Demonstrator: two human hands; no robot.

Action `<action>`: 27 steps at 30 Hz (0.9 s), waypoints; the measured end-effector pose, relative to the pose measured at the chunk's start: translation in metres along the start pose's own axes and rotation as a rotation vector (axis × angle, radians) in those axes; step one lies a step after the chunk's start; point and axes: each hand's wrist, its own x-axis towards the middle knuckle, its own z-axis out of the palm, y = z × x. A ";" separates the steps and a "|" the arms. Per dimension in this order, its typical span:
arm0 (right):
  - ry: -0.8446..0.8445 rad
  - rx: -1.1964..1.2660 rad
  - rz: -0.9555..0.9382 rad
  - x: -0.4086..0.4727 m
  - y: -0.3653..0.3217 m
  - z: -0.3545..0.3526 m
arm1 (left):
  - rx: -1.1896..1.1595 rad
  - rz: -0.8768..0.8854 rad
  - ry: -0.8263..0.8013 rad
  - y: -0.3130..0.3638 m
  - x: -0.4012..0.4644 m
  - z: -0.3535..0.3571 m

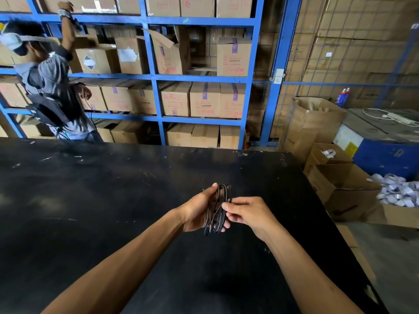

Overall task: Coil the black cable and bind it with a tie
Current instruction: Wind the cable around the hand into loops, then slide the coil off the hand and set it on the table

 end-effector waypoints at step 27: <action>-0.191 -1.102 -0.714 -0.004 0.001 -0.030 | 0.576 -0.031 0.126 -0.023 -0.010 0.007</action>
